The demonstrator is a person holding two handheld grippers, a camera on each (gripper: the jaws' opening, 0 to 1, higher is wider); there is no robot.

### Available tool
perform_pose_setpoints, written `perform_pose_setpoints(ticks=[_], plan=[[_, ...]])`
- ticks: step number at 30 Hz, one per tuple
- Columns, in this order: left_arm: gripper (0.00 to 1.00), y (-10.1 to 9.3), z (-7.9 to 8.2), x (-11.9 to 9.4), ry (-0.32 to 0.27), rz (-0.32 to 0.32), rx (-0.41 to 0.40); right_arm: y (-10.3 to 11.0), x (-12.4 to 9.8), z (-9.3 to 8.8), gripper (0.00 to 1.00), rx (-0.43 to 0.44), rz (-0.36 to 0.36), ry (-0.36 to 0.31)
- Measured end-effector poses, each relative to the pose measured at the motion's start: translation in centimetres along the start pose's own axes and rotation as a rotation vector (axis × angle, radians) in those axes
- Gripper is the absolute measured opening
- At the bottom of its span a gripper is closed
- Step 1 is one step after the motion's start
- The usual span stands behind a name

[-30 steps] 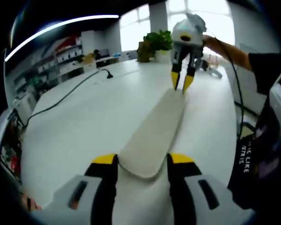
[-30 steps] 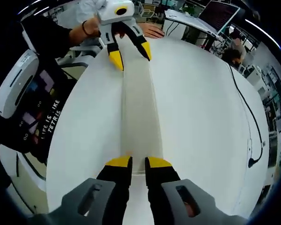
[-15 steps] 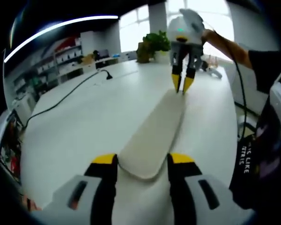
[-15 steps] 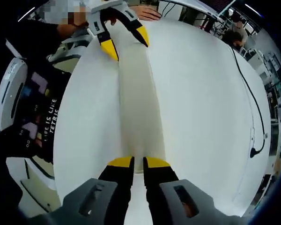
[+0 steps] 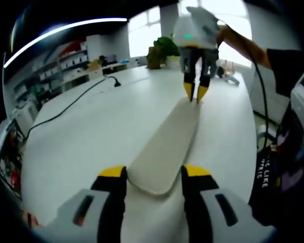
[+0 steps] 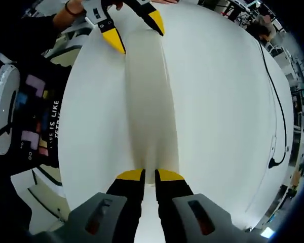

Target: Arrange the utensils inside the cutlery case until each visible utensil rests in its matching compartment.

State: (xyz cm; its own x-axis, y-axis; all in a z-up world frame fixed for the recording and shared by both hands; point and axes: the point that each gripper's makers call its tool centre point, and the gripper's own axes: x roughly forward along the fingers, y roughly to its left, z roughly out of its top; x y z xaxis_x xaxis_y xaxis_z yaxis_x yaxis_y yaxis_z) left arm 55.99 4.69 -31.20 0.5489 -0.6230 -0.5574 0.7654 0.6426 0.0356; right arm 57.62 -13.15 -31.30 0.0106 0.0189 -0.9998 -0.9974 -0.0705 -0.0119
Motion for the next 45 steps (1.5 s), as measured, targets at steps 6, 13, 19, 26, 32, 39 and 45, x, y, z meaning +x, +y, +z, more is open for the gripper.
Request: perform_pose_setpoints(ticks=[6,13,19,26,32,39,45], plan=[[0.46,0.03,0.05,0.04,-0.005,-0.004,0.003,0.09,-0.01,-0.20,0.07,-0.012,-0.001,0.005],[0.46,0.01,0.23,0.11,-0.011,-0.017,-0.012,-0.06,0.08,-0.27,0.06,-0.001,0.007,0.063],[0.46,0.03,0.27,0.10,-0.025,-0.021,-0.026,-0.33,0.05,-0.45,0.04,0.023,0.023,0.023],[0.46,0.00,0.23,0.11,-0.033,-0.026,-0.023,-0.33,0.08,-0.27,0.02,0.011,0.021,0.055],[0.46,-0.10,0.04,0.28,-0.033,-0.014,0.020,-0.32,-0.17,-0.33,0.02,0.018,0.027,0.034],[0.47,-0.10,-0.15,0.27,-0.035,-0.015,0.068,-0.08,-0.21,-0.21,0.02,-0.008,0.005,-0.030],[0.47,-0.10,0.01,0.33,-0.043,-0.023,0.065,-0.06,-0.24,-0.22,0.03,-0.049,-0.004,-0.078]])
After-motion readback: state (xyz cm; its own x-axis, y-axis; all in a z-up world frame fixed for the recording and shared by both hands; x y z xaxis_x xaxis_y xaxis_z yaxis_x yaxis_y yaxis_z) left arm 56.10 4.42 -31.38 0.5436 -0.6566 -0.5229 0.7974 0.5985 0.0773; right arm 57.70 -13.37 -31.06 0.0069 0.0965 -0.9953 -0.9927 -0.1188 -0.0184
